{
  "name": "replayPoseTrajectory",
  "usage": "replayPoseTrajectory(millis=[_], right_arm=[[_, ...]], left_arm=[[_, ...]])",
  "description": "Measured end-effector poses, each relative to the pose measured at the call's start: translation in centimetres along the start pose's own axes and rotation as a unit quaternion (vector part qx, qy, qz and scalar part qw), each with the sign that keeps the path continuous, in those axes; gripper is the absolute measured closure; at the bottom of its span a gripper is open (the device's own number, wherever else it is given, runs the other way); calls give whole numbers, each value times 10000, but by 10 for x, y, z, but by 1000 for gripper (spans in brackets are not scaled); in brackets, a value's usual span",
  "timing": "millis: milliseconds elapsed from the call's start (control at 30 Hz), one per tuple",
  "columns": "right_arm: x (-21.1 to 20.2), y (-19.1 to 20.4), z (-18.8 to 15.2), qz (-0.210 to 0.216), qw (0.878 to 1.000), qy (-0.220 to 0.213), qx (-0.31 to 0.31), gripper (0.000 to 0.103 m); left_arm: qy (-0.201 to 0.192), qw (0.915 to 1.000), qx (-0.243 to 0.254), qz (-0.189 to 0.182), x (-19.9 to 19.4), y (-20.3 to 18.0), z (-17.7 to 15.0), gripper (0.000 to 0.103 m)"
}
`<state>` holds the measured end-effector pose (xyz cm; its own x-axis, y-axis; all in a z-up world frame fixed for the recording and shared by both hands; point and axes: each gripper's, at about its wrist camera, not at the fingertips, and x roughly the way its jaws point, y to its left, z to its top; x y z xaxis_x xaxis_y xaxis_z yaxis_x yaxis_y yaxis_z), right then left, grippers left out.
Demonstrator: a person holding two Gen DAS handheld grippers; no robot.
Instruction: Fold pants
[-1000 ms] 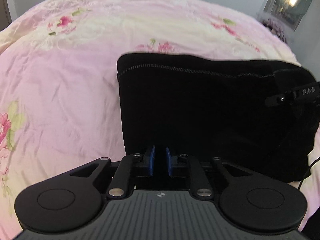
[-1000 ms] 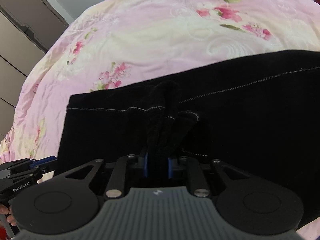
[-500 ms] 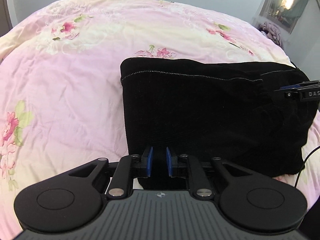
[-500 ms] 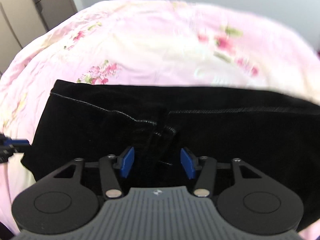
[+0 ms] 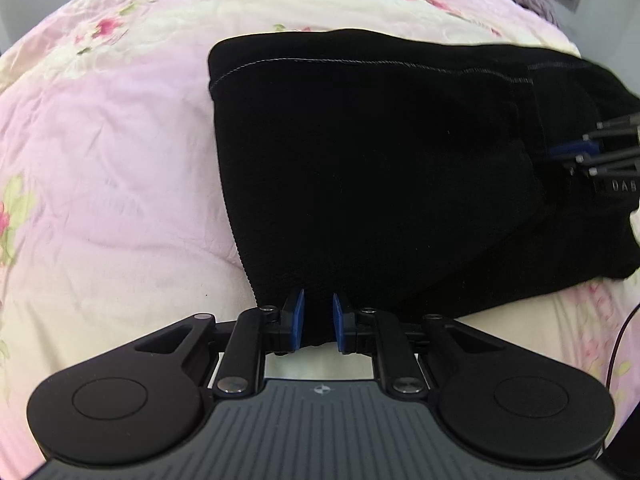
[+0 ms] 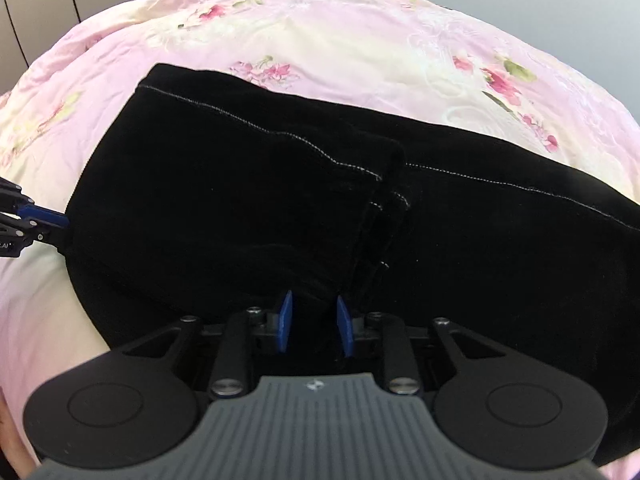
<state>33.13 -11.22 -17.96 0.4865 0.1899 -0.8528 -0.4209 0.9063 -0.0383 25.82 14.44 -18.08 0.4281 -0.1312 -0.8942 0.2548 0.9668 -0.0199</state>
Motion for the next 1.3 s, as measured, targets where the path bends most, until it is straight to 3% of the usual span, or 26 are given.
replayPoseTrajectory(millis=[133,267,300,367,433,500,600,800,900,1033,1200,1300], right_arm=[[-4,-3,9,31,9998,116,177,81],[-37,0,23,-134,9996,-191,-157,78],[-44,0,28,-203,9989,-334,-259,72],[-47,-2,40,-242,9981,-485,-294,71],[-42,-8,52,-142,9977,-613,-269,73],[-31,-10,64,-203,9970,-672,-314,81],[-7,-17,76,-139,9982,-543,-234,85],[34,-36,79,-50,9995,-298,-108,90],[51,-42,80,-4,9996,-279,21,90],[62,-37,83,-172,9996,-232,3,89],[26,-51,81,21,9988,-410,262,87],[1,-72,67,-24,9987,-314,388,76]], left_arm=[[135,9996,230,35,-10,-4,14,83],[-423,9987,277,109,-37,7,43,78],[-510,9984,205,144,-38,12,52,76],[-728,9970,-104,242,-36,24,75,76],[-910,9945,-457,232,-28,35,95,76],[-1019,9912,-847,26,-16,45,112,77],[-1043,9856,-1314,-184,8,56,131,78],[-683,9868,-1460,153,64,57,143,79],[-639,9886,-1299,418,82,50,145,79],[-487,9911,-932,818,74,34,154,79],[-699,9903,-837,859,36,21,154,79],[-829,9909,-391,987,13,-8,153,79]])
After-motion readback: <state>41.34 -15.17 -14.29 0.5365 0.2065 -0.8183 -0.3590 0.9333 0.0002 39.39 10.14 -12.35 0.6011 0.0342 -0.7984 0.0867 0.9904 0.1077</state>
